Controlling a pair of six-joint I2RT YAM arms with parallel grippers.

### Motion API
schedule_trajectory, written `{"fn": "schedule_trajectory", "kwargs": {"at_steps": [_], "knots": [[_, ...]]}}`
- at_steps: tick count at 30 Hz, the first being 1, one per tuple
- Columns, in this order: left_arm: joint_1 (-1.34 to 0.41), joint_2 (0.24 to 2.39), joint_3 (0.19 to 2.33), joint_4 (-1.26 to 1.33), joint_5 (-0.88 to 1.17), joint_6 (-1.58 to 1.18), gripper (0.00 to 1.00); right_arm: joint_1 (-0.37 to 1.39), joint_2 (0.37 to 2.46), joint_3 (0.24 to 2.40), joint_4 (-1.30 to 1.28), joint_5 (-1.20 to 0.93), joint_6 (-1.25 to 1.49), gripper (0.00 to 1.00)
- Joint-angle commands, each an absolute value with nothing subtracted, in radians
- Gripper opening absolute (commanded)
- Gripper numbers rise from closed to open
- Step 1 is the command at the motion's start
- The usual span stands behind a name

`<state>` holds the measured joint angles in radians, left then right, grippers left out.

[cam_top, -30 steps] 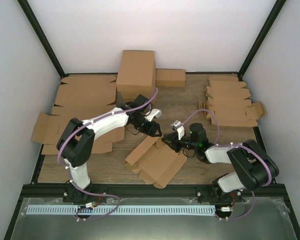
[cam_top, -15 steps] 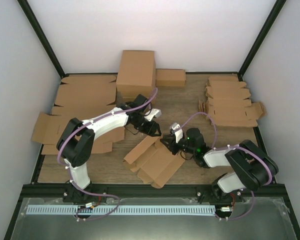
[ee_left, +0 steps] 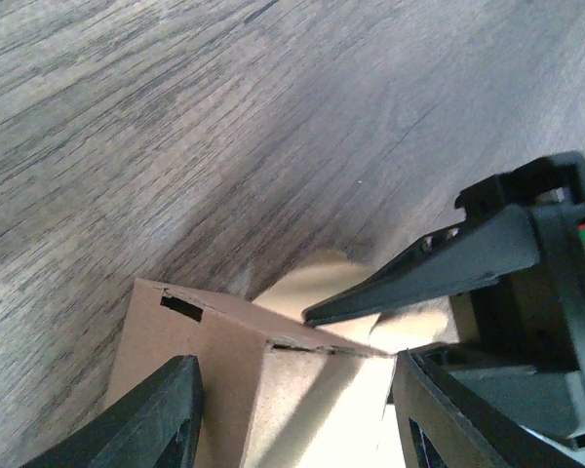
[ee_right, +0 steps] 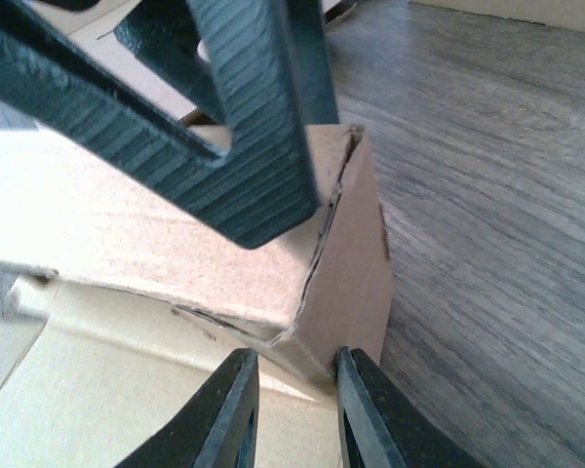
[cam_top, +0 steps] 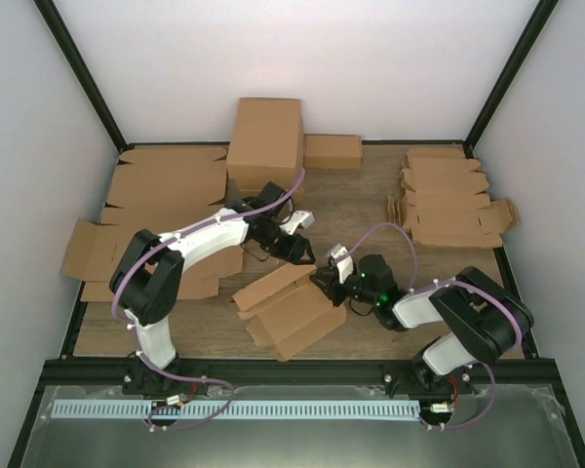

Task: Fold the paper box

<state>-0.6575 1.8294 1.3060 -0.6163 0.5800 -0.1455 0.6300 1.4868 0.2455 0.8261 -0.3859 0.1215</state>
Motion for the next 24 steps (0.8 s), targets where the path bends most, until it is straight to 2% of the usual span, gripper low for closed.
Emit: {"fn": "schedule_trajectory", "kwargs": {"at_steps": [1,9,15,24], "knots": [[-0.668,1.803,1.292,-0.591,0.667,-0.122,0.56,0.701,1.524,0.264,0.891,-0.324,0.085,0.26],[-0.651,1.783,1.254,-0.569,0.68,-0.138,0.56,0.751,1.578,0.249,1.037,-0.185,0.094,0.29],[-0.63,1.781,1.237,-0.565,0.673,-0.14,0.57,0.829,1.613,0.257,1.105,-0.019,0.07,0.38],[-0.601,1.779,1.218,-0.559,0.678,-0.145,0.57,0.872,1.684,0.301,1.125,0.265,0.14,0.33]]}}
